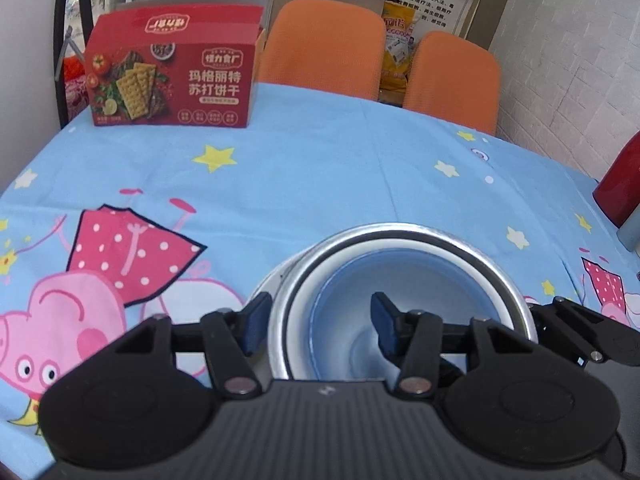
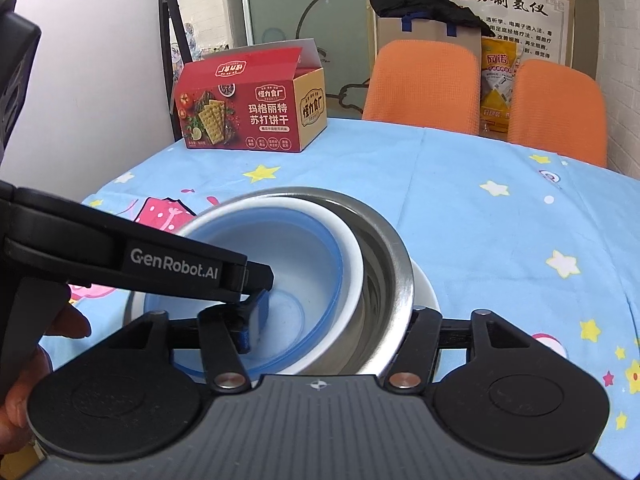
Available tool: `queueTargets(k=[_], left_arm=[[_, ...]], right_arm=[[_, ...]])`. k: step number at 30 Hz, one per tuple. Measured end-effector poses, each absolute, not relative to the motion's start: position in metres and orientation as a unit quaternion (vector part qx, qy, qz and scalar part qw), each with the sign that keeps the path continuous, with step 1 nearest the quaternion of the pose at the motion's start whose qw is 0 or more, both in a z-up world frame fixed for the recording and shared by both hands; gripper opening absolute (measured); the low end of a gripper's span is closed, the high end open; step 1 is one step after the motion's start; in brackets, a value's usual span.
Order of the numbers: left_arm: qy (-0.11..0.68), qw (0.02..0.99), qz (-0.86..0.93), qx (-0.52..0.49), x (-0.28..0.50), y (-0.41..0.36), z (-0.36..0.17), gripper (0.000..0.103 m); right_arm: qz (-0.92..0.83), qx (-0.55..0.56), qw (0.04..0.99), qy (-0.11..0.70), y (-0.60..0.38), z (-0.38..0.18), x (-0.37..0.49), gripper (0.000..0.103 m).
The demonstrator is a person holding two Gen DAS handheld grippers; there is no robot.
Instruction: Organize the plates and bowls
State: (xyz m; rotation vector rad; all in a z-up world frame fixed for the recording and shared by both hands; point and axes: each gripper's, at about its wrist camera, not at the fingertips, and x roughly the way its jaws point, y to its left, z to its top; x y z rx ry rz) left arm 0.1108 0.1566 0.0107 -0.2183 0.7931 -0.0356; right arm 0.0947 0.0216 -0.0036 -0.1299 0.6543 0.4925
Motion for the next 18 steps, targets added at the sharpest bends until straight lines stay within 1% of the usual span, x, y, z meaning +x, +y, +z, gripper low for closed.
queueTargets(k=[1,4,10,14,18], left_arm=[[0.38,0.919,-0.014,-0.105,0.11,0.157,0.013,0.063],[0.367,0.925,-0.001,-0.097,0.109,0.158,0.019,0.063],[0.359,0.925,0.008,-0.124,0.109,0.172,0.023,0.063],[0.354,0.927,0.017,-0.124,0.107,0.178,0.027,0.063],[0.349,0.929,0.013,-0.125,0.106,0.177,0.031,0.063]], right_arm=[[0.238,-0.067,0.916,0.315,0.023,-0.004,0.094,0.103],[0.24,-0.077,0.916,0.313,0.026,-0.004,0.093,0.103],[0.244,-0.091,0.913,0.315,0.031,-0.005,0.094,0.103],[0.23,-0.105,0.923,0.29,0.029,0.003,0.091,0.103],[0.22,-0.06,0.93,0.287,0.01,0.011,0.097,0.103]])
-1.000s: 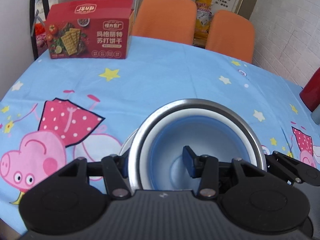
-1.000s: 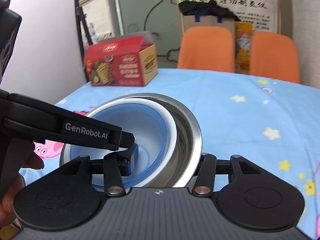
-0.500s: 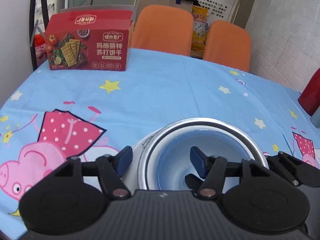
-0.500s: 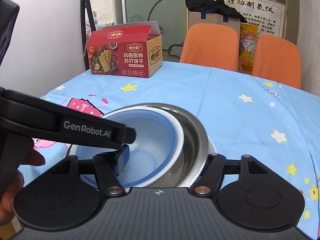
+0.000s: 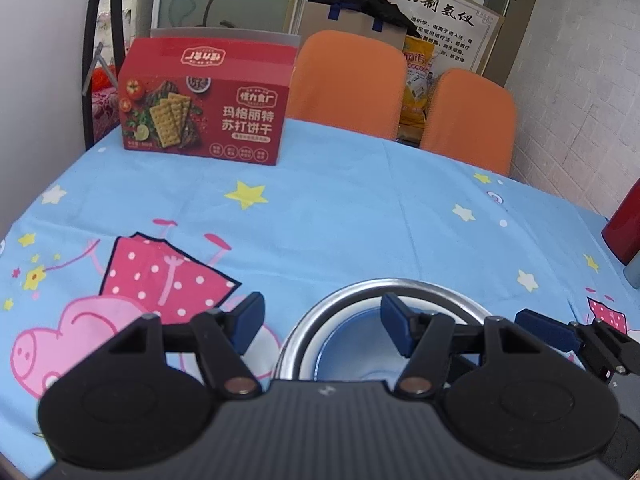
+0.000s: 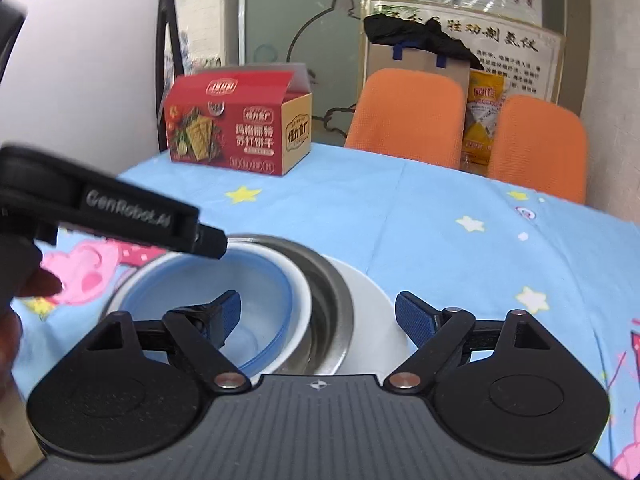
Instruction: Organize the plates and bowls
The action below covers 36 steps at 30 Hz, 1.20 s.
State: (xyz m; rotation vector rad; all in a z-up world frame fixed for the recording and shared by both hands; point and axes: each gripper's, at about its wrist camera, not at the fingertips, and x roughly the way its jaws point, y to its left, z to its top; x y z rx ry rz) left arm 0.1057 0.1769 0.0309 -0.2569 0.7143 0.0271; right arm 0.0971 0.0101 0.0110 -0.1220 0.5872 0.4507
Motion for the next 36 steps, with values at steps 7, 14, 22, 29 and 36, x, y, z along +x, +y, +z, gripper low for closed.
queueTargets(k=[7,14,22,29,36], left_arm=[[0.339,0.933,0.012,-0.116,0.096,0.165,0.038,0.064],[0.317,0.942,0.021,-0.104,0.077,0.144,0.051,0.067],[0.287,0.953,0.007,-0.099,0.043,0.104,0.065,0.071],[0.301,0.948,-0.024,-0.1,0.011,0.065,0.05,0.072],[0.308,0.946,-0.022,-0.095,-0.023,0.052,0.031,0.072]], right_arm=[[0.194,-0.041,0.939,0.28,-0.013,0.016,0.099,0.103],[0.168,0.001,0.949,0.267,-0.048,0.024,0.088,0.103],[0.135,0.022,0.962,0.235,-0.087,0.036,0.062,0.103],[0.09,0.04,0.967,0.235,-0.13,0.028,0.031,0.103],[0.053,0.074,0.968,0.233,-0.162,0.015,-0.001,0.103]])
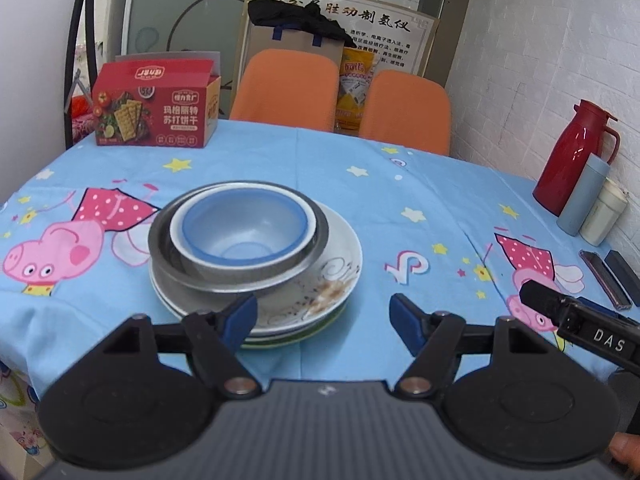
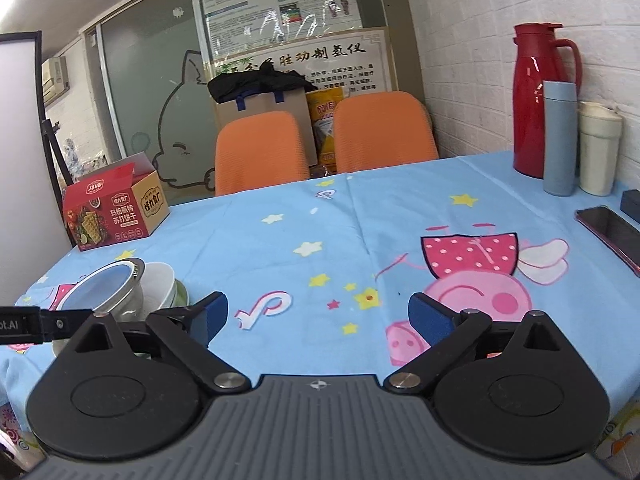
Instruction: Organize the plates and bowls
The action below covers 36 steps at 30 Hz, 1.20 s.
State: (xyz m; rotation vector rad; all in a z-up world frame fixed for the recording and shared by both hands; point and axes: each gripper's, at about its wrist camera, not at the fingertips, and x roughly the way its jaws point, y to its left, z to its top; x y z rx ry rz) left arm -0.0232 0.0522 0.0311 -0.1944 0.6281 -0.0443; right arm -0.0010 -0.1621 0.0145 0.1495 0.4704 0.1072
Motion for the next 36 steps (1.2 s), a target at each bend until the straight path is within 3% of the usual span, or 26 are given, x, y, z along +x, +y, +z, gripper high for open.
queueTargets(k=[14,36], left_arm=[[0.28,0.958,-0.005,-0.056,-0.047,0.035,0.039,0.073],[0.306,0.952,0.009,-0.029,-0.064,0.032,0.011,0.073]], right_arm=[[0.047,0.102,0.97,0.217,-0.184,0.014,-0.027,0.103],[0.062,0.067,0.963,0.256,-0.165,0.006,-0.04,0.103]])
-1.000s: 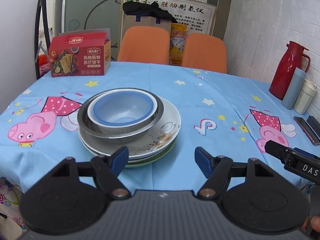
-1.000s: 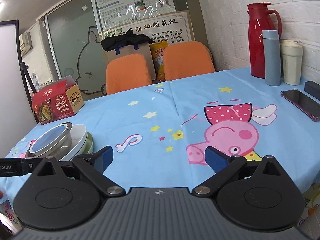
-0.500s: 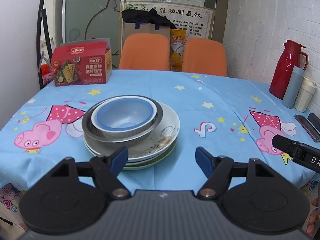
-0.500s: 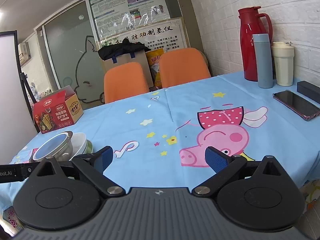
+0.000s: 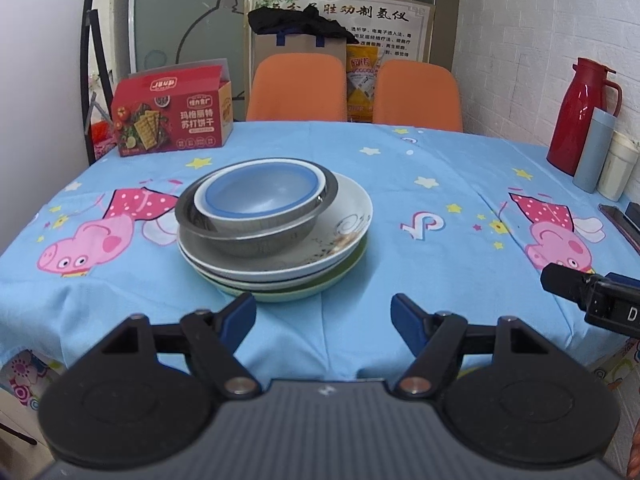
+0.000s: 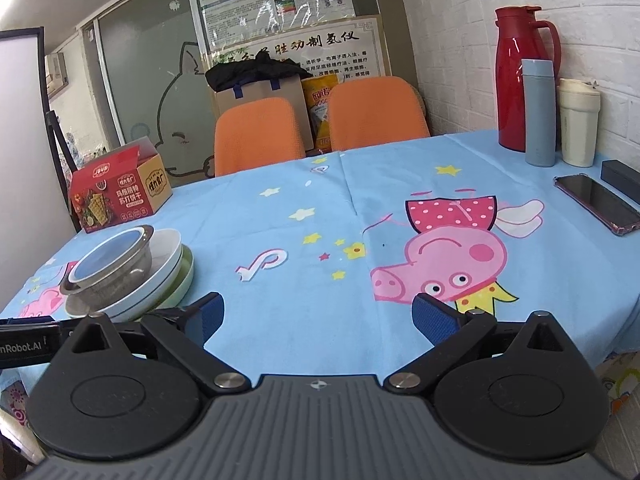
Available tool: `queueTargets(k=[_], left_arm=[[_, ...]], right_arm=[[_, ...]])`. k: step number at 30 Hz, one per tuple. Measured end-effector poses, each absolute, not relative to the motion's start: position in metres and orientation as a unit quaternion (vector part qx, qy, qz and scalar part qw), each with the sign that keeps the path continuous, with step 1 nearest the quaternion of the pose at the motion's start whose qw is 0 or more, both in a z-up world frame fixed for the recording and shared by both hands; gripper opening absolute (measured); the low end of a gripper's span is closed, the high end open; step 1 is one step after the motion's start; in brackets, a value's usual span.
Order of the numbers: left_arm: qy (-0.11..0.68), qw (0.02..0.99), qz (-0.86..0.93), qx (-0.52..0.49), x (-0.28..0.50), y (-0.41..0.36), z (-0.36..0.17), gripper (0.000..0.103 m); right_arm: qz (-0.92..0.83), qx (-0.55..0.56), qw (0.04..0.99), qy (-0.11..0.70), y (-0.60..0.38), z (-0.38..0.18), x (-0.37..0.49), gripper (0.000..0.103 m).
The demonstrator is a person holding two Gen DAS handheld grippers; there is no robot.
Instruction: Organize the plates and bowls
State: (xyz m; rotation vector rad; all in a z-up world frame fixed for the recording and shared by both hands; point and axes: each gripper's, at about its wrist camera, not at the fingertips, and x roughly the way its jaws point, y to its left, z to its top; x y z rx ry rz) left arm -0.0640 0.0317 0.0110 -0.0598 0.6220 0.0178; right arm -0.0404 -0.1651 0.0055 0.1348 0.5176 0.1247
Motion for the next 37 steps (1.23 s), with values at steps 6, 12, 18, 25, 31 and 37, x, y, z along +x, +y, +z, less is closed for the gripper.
queueTargets(k=[6,12,18,25,31,37], left_arm=[[0.31,0.95,0.014,-0.026,-0.078,0.029,-0.003,0.073],[0.31,0.95,0.018,-0.011,-0.087,0.024,-0.009,0.073],[0.303,0.953,0.019,-0.004,-0.094,0.019,-0.006,0.073],[0.299,0.954,0.017,0.002,-0.098,0.016,-0.006,0.073],[0.286,0.958,0.018,0.011,-0.1,0.013,-0.004,0.073],[0.276,0.961,0.009,0.003,-0.102,0.016,-0.002,0.073]], right_arm=[[0.08,0.055,0.961,0.259,-0.154,-0.002,-0.055,0.103],[0.09,0.057,0.959,0.262,-0.151,-0.009,-0.065,0.103],[0.084,0.05,0.963,0.25,-0.153,-0.003,-0.075,0.103],[0.078,0.032,0.964,0.252,-0.151,-0.003,-0.08,0.103],[0.072,0.027,0.965,0.25,-0.152,-0.003,-0.083,0.103],[0.074,0.028,0.964,0.255,-0.151,-0.006,-0.081,0.103]])
